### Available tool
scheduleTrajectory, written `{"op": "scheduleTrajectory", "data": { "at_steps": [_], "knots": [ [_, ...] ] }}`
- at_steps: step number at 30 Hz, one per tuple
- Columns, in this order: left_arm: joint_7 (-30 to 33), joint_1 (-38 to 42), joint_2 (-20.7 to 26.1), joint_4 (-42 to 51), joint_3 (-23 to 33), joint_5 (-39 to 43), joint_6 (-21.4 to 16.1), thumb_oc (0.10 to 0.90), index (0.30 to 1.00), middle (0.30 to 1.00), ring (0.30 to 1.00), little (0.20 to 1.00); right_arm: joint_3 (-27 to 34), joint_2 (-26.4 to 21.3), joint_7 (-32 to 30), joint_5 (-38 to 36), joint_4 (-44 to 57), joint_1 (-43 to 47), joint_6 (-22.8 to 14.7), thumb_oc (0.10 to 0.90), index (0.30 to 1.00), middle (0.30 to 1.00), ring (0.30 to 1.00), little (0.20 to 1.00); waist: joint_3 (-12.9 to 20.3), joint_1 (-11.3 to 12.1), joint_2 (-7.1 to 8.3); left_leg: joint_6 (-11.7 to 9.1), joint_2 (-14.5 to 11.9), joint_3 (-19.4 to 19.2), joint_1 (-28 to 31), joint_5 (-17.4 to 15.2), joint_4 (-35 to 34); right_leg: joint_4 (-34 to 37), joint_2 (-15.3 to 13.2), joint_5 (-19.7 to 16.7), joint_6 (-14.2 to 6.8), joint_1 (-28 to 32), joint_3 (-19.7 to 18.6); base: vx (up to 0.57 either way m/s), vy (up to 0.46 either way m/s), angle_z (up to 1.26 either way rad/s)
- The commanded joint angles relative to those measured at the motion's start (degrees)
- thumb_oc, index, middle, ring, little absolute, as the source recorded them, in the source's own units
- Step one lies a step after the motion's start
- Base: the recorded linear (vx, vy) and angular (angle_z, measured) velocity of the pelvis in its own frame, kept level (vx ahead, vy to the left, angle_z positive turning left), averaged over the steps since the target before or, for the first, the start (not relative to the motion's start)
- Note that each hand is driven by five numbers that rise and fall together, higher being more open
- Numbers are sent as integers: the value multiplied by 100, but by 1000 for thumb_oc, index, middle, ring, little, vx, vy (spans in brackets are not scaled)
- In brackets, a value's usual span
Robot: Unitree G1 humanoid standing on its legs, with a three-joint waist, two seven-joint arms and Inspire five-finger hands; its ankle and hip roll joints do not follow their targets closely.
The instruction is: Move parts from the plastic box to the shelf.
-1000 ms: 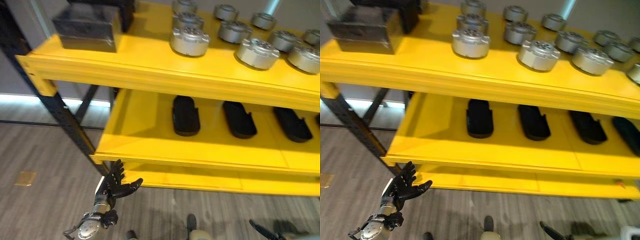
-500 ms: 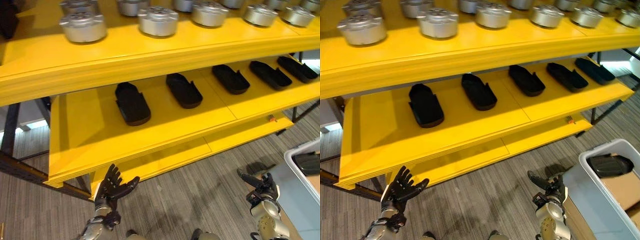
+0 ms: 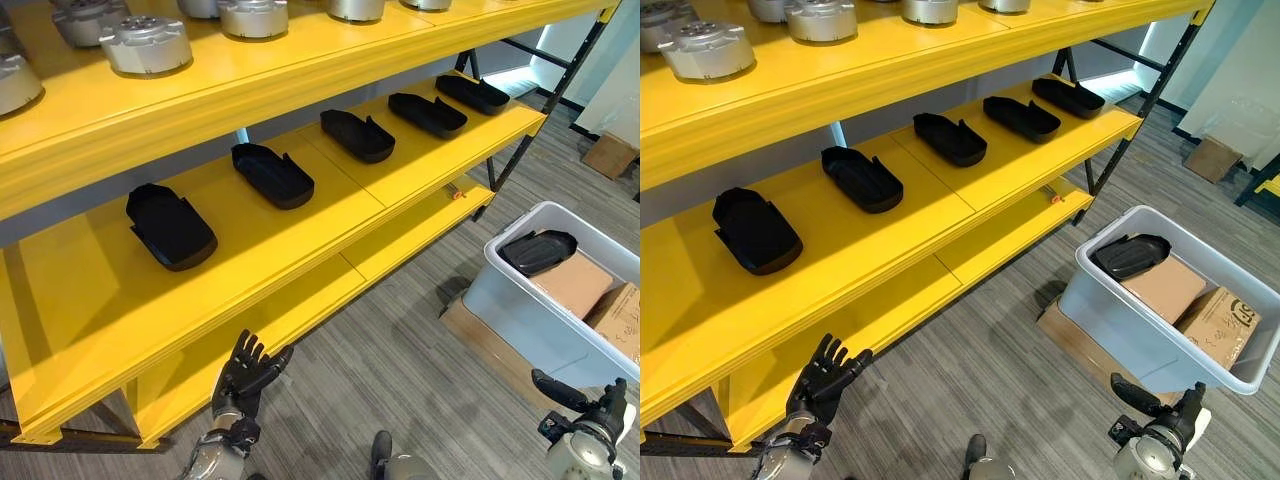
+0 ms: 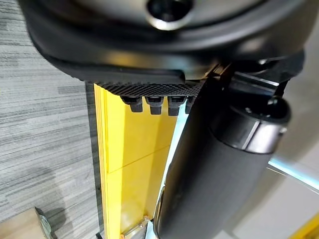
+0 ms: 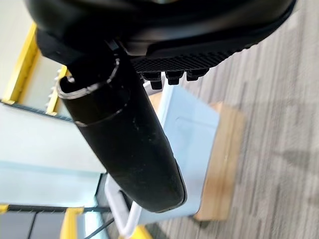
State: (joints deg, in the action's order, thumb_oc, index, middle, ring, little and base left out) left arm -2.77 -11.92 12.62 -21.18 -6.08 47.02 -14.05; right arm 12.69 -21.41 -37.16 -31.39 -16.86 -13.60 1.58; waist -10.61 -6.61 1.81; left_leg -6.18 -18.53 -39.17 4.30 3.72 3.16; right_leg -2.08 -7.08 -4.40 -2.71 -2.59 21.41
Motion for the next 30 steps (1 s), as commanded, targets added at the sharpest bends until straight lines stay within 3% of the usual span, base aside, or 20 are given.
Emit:
{"op": "scheduleTrajectory", "data": {
  "at_steps": [1, 3, 6, 8, 11, 17, 25, 28, 30],
  "knots": [
    [-36, 127, 323, 899, 172, -98, -448, 900, 1000, 1000, 1000, 1000, 692, -447, -519, 759, 239, 334, -608, 900, 1000, 1000, 1000, 1000, 65, 2, 341, 227, 330, 105, -368, -53, 91, -171, -104, 642, -94, 856, 215, -2, -100, -4],
    [-3, 126, 346, 1004, 203, -118, -486, 900, 1000, 1000, 1000, 1000, 743, -429, -784, 1033, 304, 186, -663, 900, 1000, 1000, 1000, 1000, 65, -78, 331, 217, 270, 94, -382, -48, 123, -224, -76, 690, -48, 814, 156, -1, -128, -4],
    [19, 180, 532, 1297, 180, -146, -166, 900, 1000, 1000, 1000, 1000, 861, -455, -1024, 1281, 395, 12, -724, 900, 1000, 1000, 1000, 1000, 35, -230, 287, 211, 196, 59, -409, -76, 193, -377, -12, 796, 28, 660, 82, -38, -134, -13],
    [-15, 174, 554, 1391, 118, -189, 49, 900, 1000, 1000, 1000, 1000, 855, -478, -1020, 1289, 476, -40, -644, 900, 1000, 1000, 1000, 1000, 12, -290, 266, 213, 181, 39, -413, -74, 199, -388, 0, 801, 40, 602, 55, -53, -93, -23],
    [-48, 136, 552, 1471, -33, -125, 85, 900, 1000, 1000, 1000, 1000, 785, -481, -946, 1162, 493, -158, -636, 900, 1000, 1000, 1000, 1000, -6, -414, 206, 158, 112, -18, -433, 32, 218, -369, 49, 807, 89, 513, -13, -53, -77, -22],
    [-154, 216, 539, 1739, -225, 420, 249, 900, 1000, 1000, 1000, 1000, 665, -474, -981, 1555, 434, -218, -839, 900, 1000, 1000, 1000, 1000, -42, -617, 73, 96, 46, -82, -408, 173, 182, -364, 83, 770, 121, 320, -189, -68, -78, -17],
    [-4, 459, 619, 2005, -408, 487, 95, 900, 1000, 1000, 1000, 1000, 585, -654, -1158, 2221, 690, -298, -797, 900, 1000, 1000, 1000, 1000, -126, -782, -27, 20, -134, -12, -428, 342, 213, -807, 152, 1063, 276, 60, -296, -50, -95, -8],
    [128, 586, 619, 2032, -462, 514, 58, 900, 1000, 1000, 1000, 1000, 530, -795, -1138, 2651, 830, -280, -619, 900, 1000, 1000, 1000, 1000, -155, -835, -56, 1, -217, 31, -419, 386, 216, -1049, 164, 1212, 347, -56, -318, -23, -101, -4],
    [301, 632, 616, 2054, -454, 552, 34, 900, 1000, 1000, 1000, 1000, 432, -901, -1155, 2898, 917, -237, -546, 900, 1000, 1000, 1000, 1000, -174, -802, -76, -14, -200, 277, -457, 371, 196, -1249, 161, 1308, 364, -195, -385, -35, -80, -1]
  ]
}}
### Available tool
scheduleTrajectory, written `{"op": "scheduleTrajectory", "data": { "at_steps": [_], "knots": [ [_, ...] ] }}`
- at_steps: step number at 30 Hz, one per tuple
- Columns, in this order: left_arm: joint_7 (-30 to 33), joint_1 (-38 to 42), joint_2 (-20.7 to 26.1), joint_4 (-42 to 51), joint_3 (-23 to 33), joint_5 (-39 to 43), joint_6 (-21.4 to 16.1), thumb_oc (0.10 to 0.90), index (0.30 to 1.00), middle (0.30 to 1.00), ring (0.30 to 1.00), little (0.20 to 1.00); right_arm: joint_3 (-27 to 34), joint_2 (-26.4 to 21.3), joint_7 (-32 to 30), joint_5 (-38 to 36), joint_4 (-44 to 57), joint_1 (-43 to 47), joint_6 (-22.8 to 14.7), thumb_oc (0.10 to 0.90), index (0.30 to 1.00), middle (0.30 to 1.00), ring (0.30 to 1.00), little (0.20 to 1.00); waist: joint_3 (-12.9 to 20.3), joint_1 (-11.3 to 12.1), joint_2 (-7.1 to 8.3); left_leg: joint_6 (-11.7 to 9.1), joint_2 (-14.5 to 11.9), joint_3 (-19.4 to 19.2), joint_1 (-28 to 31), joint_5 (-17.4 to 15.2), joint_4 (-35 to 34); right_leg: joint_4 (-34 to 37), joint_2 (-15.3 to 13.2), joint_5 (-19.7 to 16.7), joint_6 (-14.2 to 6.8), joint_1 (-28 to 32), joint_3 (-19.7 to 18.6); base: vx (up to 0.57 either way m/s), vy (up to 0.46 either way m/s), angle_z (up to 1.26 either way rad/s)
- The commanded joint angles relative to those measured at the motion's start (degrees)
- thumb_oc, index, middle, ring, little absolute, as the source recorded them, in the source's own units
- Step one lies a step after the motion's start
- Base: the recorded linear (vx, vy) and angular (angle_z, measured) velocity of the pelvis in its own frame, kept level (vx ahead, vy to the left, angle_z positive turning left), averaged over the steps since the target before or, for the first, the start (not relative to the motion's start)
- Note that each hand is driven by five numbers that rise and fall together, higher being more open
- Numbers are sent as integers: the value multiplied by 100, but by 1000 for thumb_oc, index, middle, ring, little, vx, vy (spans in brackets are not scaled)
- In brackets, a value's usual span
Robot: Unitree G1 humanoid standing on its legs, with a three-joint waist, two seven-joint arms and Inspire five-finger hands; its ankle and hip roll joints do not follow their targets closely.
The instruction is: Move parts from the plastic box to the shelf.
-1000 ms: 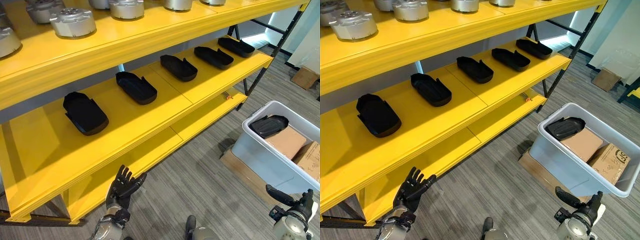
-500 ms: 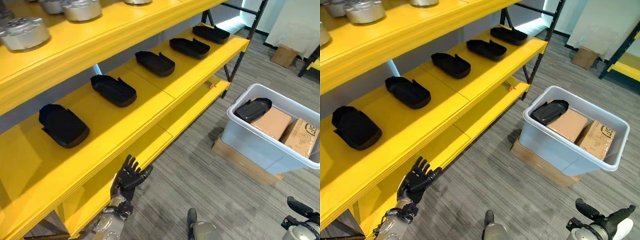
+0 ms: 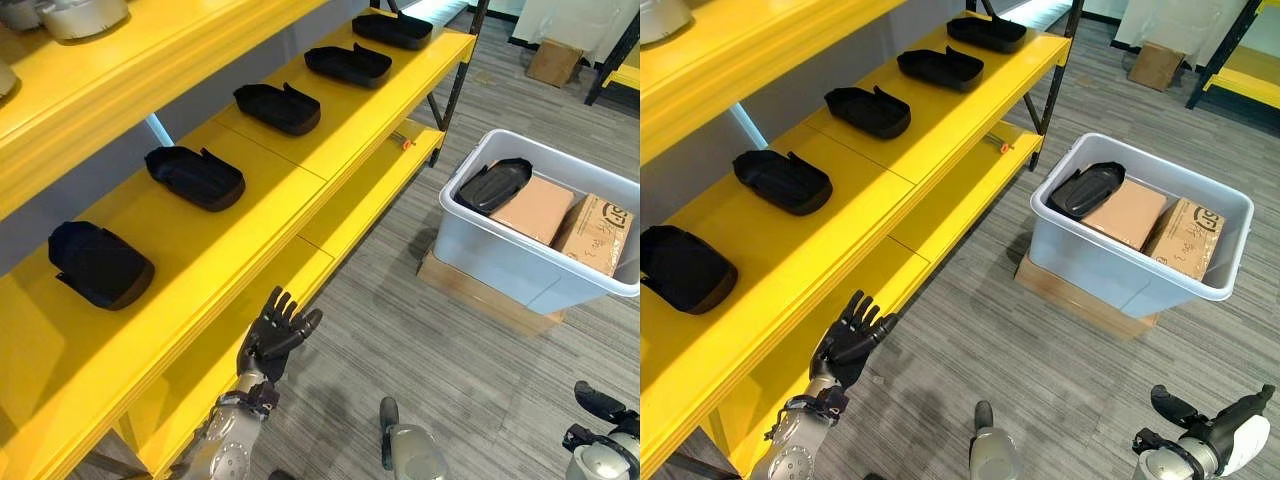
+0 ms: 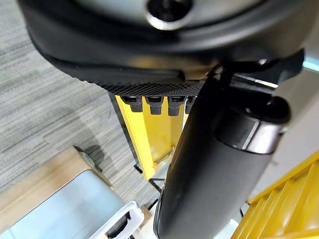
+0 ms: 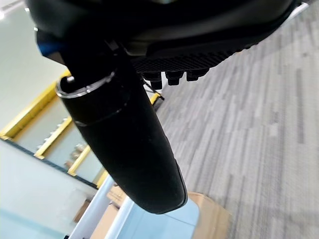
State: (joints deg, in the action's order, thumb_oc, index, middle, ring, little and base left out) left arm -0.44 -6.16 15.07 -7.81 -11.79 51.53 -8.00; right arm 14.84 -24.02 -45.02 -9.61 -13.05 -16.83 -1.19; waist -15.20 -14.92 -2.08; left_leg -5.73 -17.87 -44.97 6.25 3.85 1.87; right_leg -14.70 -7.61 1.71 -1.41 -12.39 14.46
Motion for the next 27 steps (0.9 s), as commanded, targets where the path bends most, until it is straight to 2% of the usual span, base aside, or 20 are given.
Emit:
{"op": "scheduleTrajectory", "data": {
  "at_steps": [1, 2, 4, 5, 6, 7, 9, 10, 11, 12, 13, 14, 15, 16, 20, 22, 24, 27],
  "knots": [
    [115, 48, 375, 722, 140, 131, -571, 900, 1000, 1000, 1000, 1000, 181, -684, -344, 835, 570, 105, -269, 900, 1000, 1000, 1000, 1000, 277, 63, 307, -87, -236, 1057, -683, 380, 333, -41, 218, 718, 233, 730, 252, -6, -41, -9],
    [157, 18, 380, 723, 176, 171, -585, 900, 1000, 1000, 1000, 1000, 125, -740, -325, 1020, 604, 139, -243, 900, 1000, 1000, 1000, 1000, 267, 111, 308, -105, -184, 1341, -701, 374, 349, -66, 222, 720, 228, 693, 166, 46, 1, -29],
    [248, -149, 394, 719, 301, 275, -706, 900, 1000, 1000, 1000, 1000, -19, -915, -227, 1353, 685, 235, -221, 900, 1000, 1000, 1000, 1000, 239, 277, 316, -88, 83, 2264, -681, 253, 302, -65, 246, 683, 184, 635, -169, 115, 37, -91],
    [308, -367, 361, 723, 442, 289, -813, 900, 1000, 1000, 1000, 1000, -129, -1073, -56, 1511, 736, 332, -159, 900, 1000, 1000, 1000, 1000, 208, 507, 305, 36, 448, 3077, -773, 220, 139, 127, 325, 485, 185, 638, -464, 218, 24, -232],
    [308, -494, 313, 772, 555, 252, -778, 900, 1000, 1000, 1000, 1000, -149, -1183, 55, 1457, 781, 350, -120, 900, 1000, 1000, 1000, 1000, 181, 663, 320, 67, 665, 3522, -878, 259, 36, 292, 379, 414, 168, 737, -662, 236, -2, -193],
    [158, -591, 274, 845, 717, 158, -616, 900, 1000, 1000, 1000, 1000, -105, -1262, 124, 1295, 837, 349, -34, 900, 1000, 1000, 1000, 1000, 142, 810, 336, 40, 710, 3553, -1231, 409, -36, 503, 375, 347, 171, 866, -688, 217, 10, -212],
    [-122, -644, 286, 784, 822, 133, -489, 900, 1000, 1000, 1000, 1000, -24, -1268, 230, 1239, 1062, 218, 58, 900, 1000, 1000, 1000, 1000, 4, 854, 250, -106, 557, 3188, -1687, 887, -173, 673, 369, 343, 211, 1117, -482, 207, 67, -95],
    [-184, -672, 282, 723, 843, 165, -500, 900, 1000, 1000, 1000, 1000, -59, -1264, 158, 1215, 1162, 191, 102, 900, 1000, 1000, 1000, 1000, -42, 884, 237, -119, 550, 3179, -1845, 980, -260, 691, 370, 338, 226, 1192, -484, 347, 149, -11],
    [-220, -734, 249, 670, 897, 188, -492, 900, 1000, 1000, 1000, 1000, -70, -1195, 40, 1094, 1217, 169, 52, 900, 1000, 1000, 1000, 1000, -130, 955, 283, -121, 622, 3340, -2047, 1005, -316, 661, 341, 375, 225, 1343, -555, 446, 203, 11],
    [-195, -793, 199, 660, 925, 191, -519, 900, 1000, 1000, 1000, 1000, -103, -1160, 22, 1063, 1170, 242, -82, 900, 1000, 1000, 1000, 1000, -181, 1079, 295, -94, 750, 3723, -2117, 936, -306, 615, 374, 445, 226, 1473, -754, 586, 258, 51],
    [-112, -866, 162, 744, 923, 122, -535, 900, 1000, 1000, 1000, 1000, -189, -1121, 122, 904, 1068, 461, -237, 900, 1000, 1000, 1000, 1000, -166, 1227, 253, -22, 930, 4177, -1987, 702, -278, 583, 462, 515, 215, 1562, -1016, 560, 237, -176],
    [-124, -815, 205, 788, 896, 9, -495, 900, 1000, 1000, 1000, 1000, -254, -1004, 136, 818, 1128, 481, -298, 900, 1000, 1000, 1000, 1000, -92, 1205, 264, 54, 981, 4028, -1737, 519, -168, 619, 490, 543, 198, 1606, -999, 581, 202, -241],
    [-240, -701, 289, 775, 920, 48, -307, 900, 1000, 1000, 1000, 1000, -452, -749, 54, 904, 1188, 513, -195, 900, 1000, 1000, 1000, 1000, 53, 1230, 318, 180, 1161, 3915, -1458, 238, -133, 795, 430, 449, 97, 1683, -893, 423, 105, -250],
    [-286, -643, 329, 787, 924, -2, -227, 900, 1000, 1000, 1000, 1000, -543, -658, 9, 968, 1176, 547, -147, 900, 1000, 1000, 1000, 1000, 119, 1253, 349, 226, 1225, 3895, -1333, 171, -207, 895, 399, 378, 49, 1704, -861, 350, 57, -80],
    [-287, -549, 451, 814, 871, -162, 35, 900, 1000, 1000, 1000, 1000, -691, -446, -207, 1085, 1177, 638, 49, 900, 1000, 1000, 1000, 1000, 327, 1273, 432, 321, 1317, 3791, -999, 61, -508, 1159, 304, 122, -99, 1625, -788, 147, -31, -38],
    [-326, -514, 442, 759, 843, -256, 6, 900, 1000, 1000, 1000, 1000, -655, -350, -751, 909, 1129, 671, 44, 900, 1000, 1000, 1000, 1000, 390, 1247, 442, 314, 1297, 3706, -934, 46, -595, 1283, 294, 34, -146, 1574, -809, 8, -75, 14],
    [-503, -407, 457, 694, 768, -329, -3, 900, 1000, 1000, 1000, 1000, -489, -259, -1103, 841, 938, 718, 169, 900, 1000, 1000, 1000, 1000, 419, 1173, 412, 289, 1255, 3610, -907, 34, -604, 1367, 288, -24, -152, 1536, -821, -57, -76, 23],
    [-631, -354, 450, 717, 692, -361, 103, 900, 1000, 1000, 1000, 1000, -385, -248, -1170, 838, 843, 685, 245, 900, 1000, 1000, 1000, 1000, 433, 1095, 379, 276, 1227, 3567, -817, 26, -606, 1399, 293, -60, -151, 1569, -858, -21, -42, 3]
  ]
}}
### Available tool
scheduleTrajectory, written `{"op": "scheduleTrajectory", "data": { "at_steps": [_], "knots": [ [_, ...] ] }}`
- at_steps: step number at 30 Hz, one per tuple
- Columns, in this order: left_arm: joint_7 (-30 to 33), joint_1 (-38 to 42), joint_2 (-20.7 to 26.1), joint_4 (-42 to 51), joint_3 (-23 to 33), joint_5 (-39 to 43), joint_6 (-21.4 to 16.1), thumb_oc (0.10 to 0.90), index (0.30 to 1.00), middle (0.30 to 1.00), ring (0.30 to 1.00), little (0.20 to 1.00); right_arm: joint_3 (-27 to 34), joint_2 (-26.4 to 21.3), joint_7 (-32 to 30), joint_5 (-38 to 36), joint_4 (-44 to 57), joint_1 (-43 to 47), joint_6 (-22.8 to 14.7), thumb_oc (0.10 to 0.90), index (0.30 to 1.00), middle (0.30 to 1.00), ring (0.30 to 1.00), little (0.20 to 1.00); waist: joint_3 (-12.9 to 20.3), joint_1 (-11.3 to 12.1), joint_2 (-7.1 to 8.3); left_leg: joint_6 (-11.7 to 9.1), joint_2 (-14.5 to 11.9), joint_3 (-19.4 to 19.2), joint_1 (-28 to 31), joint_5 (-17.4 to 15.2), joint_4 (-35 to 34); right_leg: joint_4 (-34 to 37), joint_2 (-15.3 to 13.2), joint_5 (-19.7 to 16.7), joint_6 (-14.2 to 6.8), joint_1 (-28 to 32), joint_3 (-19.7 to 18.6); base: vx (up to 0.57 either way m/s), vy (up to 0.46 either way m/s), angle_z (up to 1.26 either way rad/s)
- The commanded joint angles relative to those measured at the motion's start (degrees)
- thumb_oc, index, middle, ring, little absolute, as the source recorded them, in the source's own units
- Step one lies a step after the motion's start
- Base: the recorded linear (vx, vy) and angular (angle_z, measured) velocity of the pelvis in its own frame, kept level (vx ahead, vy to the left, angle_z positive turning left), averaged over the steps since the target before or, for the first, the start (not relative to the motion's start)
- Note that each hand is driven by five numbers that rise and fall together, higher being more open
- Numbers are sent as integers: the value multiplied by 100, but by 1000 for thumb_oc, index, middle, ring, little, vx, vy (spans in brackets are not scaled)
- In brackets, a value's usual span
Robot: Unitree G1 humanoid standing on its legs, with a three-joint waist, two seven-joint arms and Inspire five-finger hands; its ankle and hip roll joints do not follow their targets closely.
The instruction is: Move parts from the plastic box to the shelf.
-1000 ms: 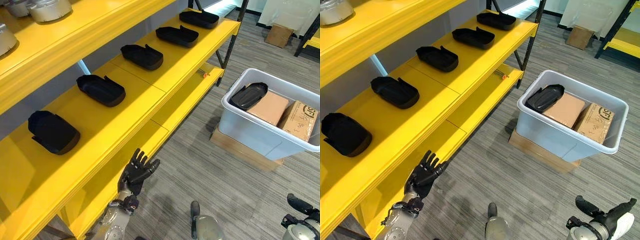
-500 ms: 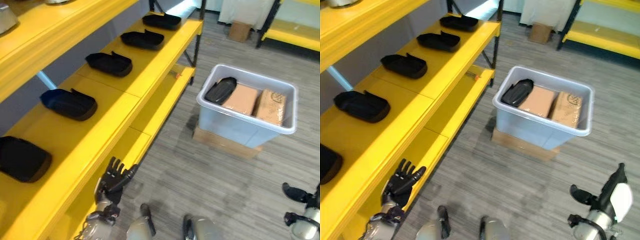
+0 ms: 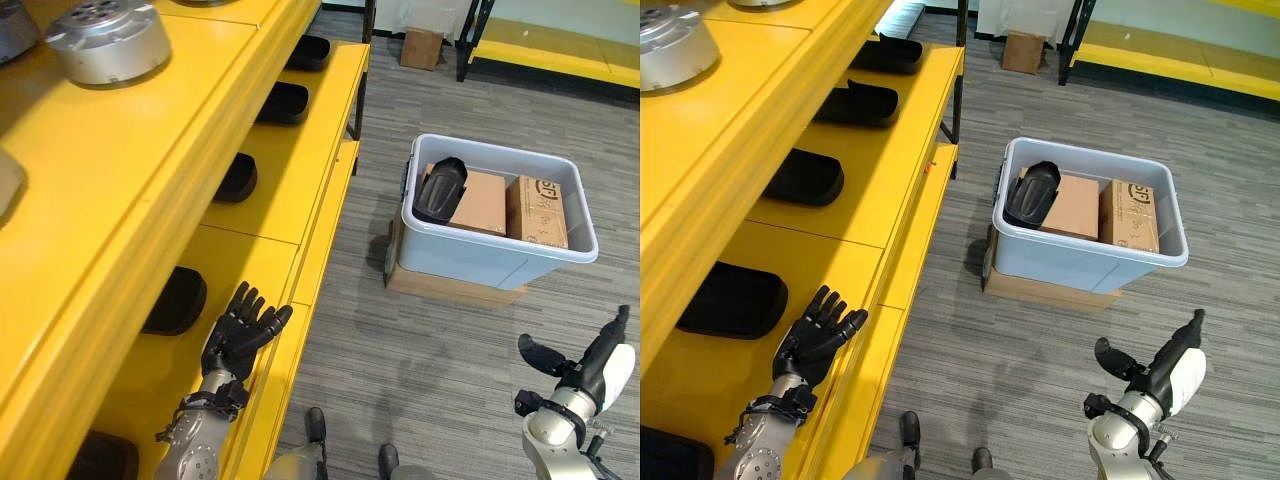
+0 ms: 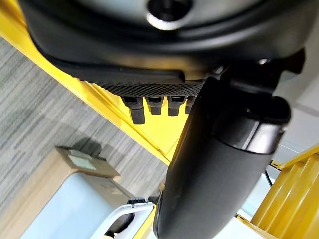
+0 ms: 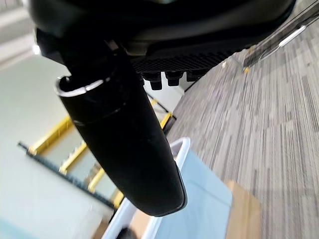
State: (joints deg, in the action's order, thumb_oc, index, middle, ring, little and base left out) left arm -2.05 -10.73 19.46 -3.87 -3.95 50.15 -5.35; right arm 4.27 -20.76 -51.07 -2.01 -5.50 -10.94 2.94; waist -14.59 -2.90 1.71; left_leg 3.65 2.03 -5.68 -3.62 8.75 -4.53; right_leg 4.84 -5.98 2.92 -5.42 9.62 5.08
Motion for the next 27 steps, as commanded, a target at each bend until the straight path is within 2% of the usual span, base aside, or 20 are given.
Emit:
{"op": "scheduleTrajectory", "data": {
  "at_steps": [1, 6, 10, 17, 24, 27],
  "knots": [
    [-513, 114, 18, 312, -120, -232, -149, 900, 1000, 1000, 1000, 1000, 696, -570, -580, 83, 42, 75, -178, 900, 1000, 1000, 1000, 1000, 382, -134, -5, -662, -772, -373, 195, -465, 28, -549, 132, -191, 251, -624, 71, -11, -48, -4],
    [-747, 195, 7, 384, -337, -175, -46, 900, 1000, 1000, 1000, 1000, 844, -610, -524, 93, -78, -78, -195, 900, 1000, 1000, 1000, 1000, 409, -306, -29, -717, -858, -457, 320, -451, -8, -419, 153, -273, 251, -576, -15, -34, -51, -8],
    [-846, 269, -34, 402, -504, -141, 99, 900, 1000, 1000, 1000, 1000, 773, -641, -498, 149, -59, -82, -170, 900, 1000, 1000, 1000, 1000, 415, -394, -36, -751, -918, -536, 385, -456, -25, -356, 173, -315, 245, -581, -70, -37, -31, -22],
    [-929, 366, -184, 366, -930, -116, 126, 900, 1000, 1000, 1000, 1000, 653, -775, -260, 171, 29, -15, -235, 900, 1000, 1000, 1000, 1000, 379, -522, -24, -787, -1019, -664, 492, -465, -19, -333, 213, -327, 276, -584, -131, -6, -4, -9],
    [-793, 353, -238, 353, -1129, -112, -2, 900, 1000, 1000, 1000, 1000, 471, -998, 181, 629, 373, 170, -344, 900, 1000, 1000, 1000, 1000, 308, -508, -25, -805, -1045, -700, 519, -488, 75, -555, 238, -167, 340, -600, -58, 40, 63, -4],
    [-923, 330, -203, 303, -1114, -186, 103, 900, 1000, 1000, 1000, 1000, 378, -1139, 811, 397, 554, 326, -550, 900, 1000, 1000, 1000, 1000, 294, -471, -28, -775, -1028, -682, 531, -585, 210, -721, 201, -74, 356, -625, -33, 55, 170, -7]
  ]
}}
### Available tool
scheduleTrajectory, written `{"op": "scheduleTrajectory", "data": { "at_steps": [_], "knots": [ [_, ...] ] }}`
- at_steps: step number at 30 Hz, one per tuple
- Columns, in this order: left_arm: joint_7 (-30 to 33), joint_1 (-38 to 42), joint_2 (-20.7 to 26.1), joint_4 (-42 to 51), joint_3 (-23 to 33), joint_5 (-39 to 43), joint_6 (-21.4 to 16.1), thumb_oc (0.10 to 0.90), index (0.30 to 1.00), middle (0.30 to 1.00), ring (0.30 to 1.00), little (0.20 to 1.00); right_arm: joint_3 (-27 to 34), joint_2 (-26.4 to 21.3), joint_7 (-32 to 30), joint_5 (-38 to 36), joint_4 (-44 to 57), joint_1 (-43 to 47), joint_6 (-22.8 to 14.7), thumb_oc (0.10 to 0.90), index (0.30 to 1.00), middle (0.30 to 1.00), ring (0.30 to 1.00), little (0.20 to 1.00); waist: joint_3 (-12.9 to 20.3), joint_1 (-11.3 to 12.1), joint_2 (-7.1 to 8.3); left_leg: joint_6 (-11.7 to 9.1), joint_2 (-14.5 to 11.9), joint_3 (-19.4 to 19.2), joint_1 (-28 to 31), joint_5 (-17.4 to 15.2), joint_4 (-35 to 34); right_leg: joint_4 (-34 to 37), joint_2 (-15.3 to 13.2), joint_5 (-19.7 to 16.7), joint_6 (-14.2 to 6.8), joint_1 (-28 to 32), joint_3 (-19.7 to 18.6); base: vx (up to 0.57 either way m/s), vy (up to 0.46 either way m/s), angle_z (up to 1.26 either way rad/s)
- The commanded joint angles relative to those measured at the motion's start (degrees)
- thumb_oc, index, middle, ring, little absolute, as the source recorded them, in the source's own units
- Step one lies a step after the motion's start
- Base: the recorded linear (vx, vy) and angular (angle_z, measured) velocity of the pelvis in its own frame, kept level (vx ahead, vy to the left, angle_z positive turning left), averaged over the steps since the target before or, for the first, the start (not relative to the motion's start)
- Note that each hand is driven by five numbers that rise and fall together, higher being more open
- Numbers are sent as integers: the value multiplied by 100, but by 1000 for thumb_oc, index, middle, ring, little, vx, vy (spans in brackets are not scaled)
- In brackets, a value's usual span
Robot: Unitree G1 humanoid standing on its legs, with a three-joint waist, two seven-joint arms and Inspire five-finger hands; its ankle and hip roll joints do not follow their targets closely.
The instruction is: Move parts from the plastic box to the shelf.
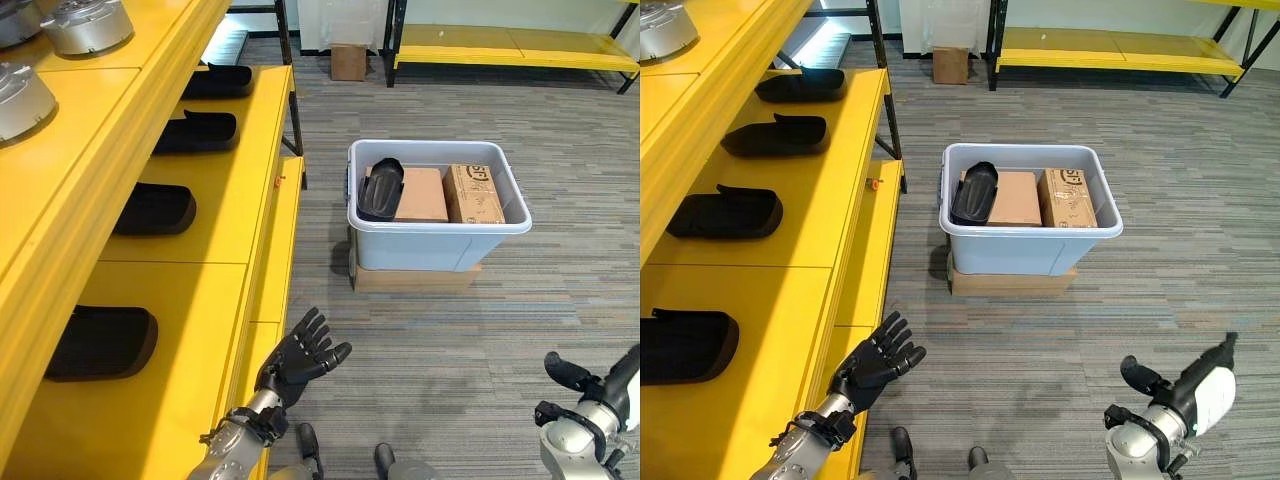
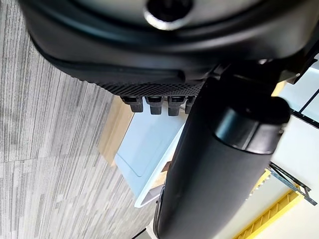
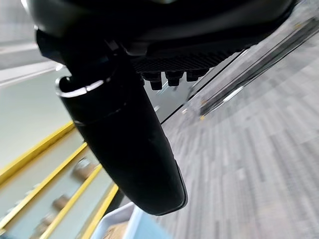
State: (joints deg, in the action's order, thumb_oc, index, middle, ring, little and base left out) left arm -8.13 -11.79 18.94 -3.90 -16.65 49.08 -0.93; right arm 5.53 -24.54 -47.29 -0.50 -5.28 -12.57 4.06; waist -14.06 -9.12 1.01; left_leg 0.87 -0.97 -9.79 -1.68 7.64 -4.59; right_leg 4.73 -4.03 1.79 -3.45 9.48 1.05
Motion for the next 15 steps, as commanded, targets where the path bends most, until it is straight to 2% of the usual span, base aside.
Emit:
{"op": "scheduleTrajectory", "data": {
  "at_steps": [1, 2, 3, 5, 6, 7, 8, 9, 10, 11, 12, 13, 15],
  "knots": [
    [-389, 448, -108, 273, 154, -203, -162, 900, 1000, 1000, 1000, 1000, 173, -787, 947, -169, 574, 557, -797, 900, 1000, 1000, 1000, 1000, 242, 161, 48, -472, -713, -281, 350, -526, 257, -809, -11, 94, 152, -627, 387, 13, 166, -11],
    [-375, 513, -55, 164, 106, -483, -227, 900, 1000, 1000, 1000, 1000, 16, -813, 1284, -657, 642, 649, -693, 900, 1000, 1000, 1000, 1000, 244, 175, 67, -428, -692, -284, 339, -579, 312, -972, -26, 184, 159, -664, 411, 3, 148, -14],
    [-403, 571, -27, 84, 84, -535, -248, 900, 1000, 1000, 1000, 1000, -74, -801, 1356, -904, 673, 705, -632, 900, 1000, 1000, 1000, 1000, 242, 186, 84, -391, -685, -279, 311, -612, 365, -1146, -28, 268, 173, -698, 435, 9, 122, -12],
    [-472, 668, -8, -105, 127, -427, 14, 900, 1000, 1000, 1000, 1000, -209, -707, 1083, -990, 703, 781, -554, 900, 1000, 1000, 1000, 1000, 232, 200, 116, -250, -688, -288, 273, -658, 484, -1916, 20, 523, 184, -867, 478, 30, 68, -1],
    [-520, 715, 7, -207, 134, -562, 15, 900, 1000, 1000, 1000, 1000, -218, -646, 949, -1111, 707, 776, -611, 900, 1000, 1000, 1000, 1000, 223, 194, 146, -170, -666, -287, 275, -700, 525, -2337, 29, 520, 146, -993, 484, 31, 4, 17],
    [-602, 743, 7, -242, 131, -665, 40, 900, 1000, 1000, 1000, 1000, -211, -553, 892, -1159, 730, 752, -656, 900, 1000, 1000, 1000, 1000, 179, 177, 188, -69, -613, -260, 320, -740, 542, -3101, 17, 299, -21, -1303, 448, 32, -89, 32],
    [-650, 713, 12, -197, 94, -715, 92, 900, 1000, 1000, 1000, 1000, -160, -450, 937, -983, 758, 664, -724, 900, 1000, 1000, 1000, 1000, 121, 131, 214, -11, -551, -149, 434, -762, 510, -3532, -81, -50, -190, -1659, 244, 19, -106, 24],
    [-644, 696, 19, -176, 71, -713, 86, 900, 1000, 1000, 1000, 1000, -155, -429, 940, -931, 755, 657, -735, 900, 1000, 1000, 1000, 1000, 108, 125, 216, -10, -540, -156, 474, -774, 494, -3538, -176, -189, -237, -1731, 227, 19, -176, 22],
    [-614, 671, 63, -128, 41, -658, 76, 900, 1000, 1000, 1000, 1000, -165, -387, 980, -816, 709, 674, -753, 900, 1000, 1000, 1000, 1000, 87, 144, 214, -34, -556, -195, 521, -790, 474, -3287, -442, -370, -279, -1757, 250, 6, -285, 11],
    [-551, 651, 138, -111, 20, -596, 27, 900, 1000, 1000, 1000, 1000, -199, -342, 1003, -717, 595, 760, -789, 900, 1000, 1000, 1000, 1000, 69, 192, 211, -93, -640, -238, 559, -807, 455, -2838, -774, -601, -325, -1725, 293, -20, -483, 8],
    [-498, 657, 229, -95, 45, -573, -5, 900, 1000, 1000, 1000, 1000, -227, -320, 983, -617, 454, 893, -848, 900, 1000, 1000, 1000, 1000, 42, 229, 213, -164, -749, -237, 612, -836, 420, -2313, -980, -813, -375, -1736, 288, -27, -591, -6],
    [-503, 684, 312, -71, 96, -523, 20, 900, 1000, 1000, 1000, 1000, -219, -342, 957, -569, 351, 990, -880, 900, 1000, 1000, 1000, 1000, 28, 229, 218, -228, -839, -184, 668, -874, 357, -1681, -1034, -900, -430, -1720, 211, -27, -578, -30],
    [-499, 684, 389, 5, 193, -444, 90, 900, 1000, 1000, 1000, 1000, -210, -344, 909, -505, 209, 1098, -957, 900, 1000, 1000, 1000, 1000, 17, 225, 194, -324, -987, -68, 770, -893, 224, -1200, -1052, -1069, -543, -1745, 37, -9, -621, -32]
  ]
}}
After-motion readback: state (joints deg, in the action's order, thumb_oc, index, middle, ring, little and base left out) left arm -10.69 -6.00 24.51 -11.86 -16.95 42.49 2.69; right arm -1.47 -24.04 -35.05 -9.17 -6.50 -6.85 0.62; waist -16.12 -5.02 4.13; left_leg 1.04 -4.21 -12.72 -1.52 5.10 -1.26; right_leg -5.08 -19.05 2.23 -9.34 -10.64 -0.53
